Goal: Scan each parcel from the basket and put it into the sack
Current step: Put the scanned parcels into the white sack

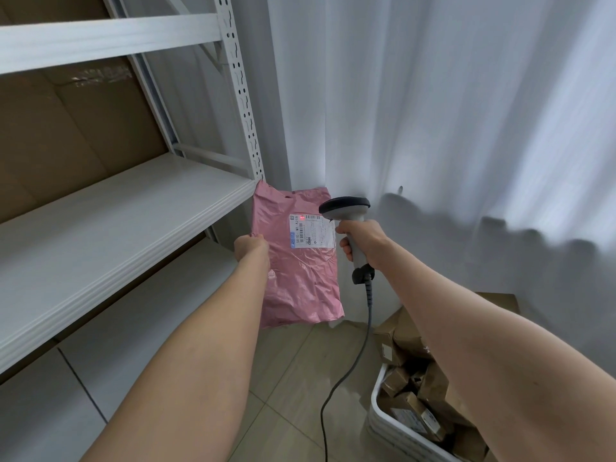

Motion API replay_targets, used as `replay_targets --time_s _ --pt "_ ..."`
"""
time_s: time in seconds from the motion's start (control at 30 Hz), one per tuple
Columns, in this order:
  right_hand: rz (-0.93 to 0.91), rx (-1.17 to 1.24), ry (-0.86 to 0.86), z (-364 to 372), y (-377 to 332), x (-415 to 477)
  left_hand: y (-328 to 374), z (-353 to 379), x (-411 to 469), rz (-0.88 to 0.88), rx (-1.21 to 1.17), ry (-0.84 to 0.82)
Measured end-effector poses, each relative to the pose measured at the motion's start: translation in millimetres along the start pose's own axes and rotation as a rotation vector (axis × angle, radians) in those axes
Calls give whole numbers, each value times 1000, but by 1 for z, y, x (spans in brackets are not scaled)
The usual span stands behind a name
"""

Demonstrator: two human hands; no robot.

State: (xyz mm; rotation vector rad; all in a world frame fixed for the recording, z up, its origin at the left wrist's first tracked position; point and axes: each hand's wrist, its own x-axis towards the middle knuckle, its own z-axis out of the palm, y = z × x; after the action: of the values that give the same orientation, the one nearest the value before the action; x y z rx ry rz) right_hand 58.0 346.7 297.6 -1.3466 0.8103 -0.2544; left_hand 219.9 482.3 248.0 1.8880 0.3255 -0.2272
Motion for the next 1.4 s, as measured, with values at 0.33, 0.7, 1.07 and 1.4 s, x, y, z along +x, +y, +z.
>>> replay_targets --time_s 0.33,0.7,1.07,1.4 --pt "13 -13 -13 2 -1 3 -2 -3 2 2 9 3" --pt "-16 -39 -50 2 9 12 -5 -13 -2 30 62 -13" --pt "16 -121 -186 45 40 13 -45 -73 -15 -56 50 78" --pt "92 -227 -401 121 93 -29 -119 -162 -37 -241 -36 253"
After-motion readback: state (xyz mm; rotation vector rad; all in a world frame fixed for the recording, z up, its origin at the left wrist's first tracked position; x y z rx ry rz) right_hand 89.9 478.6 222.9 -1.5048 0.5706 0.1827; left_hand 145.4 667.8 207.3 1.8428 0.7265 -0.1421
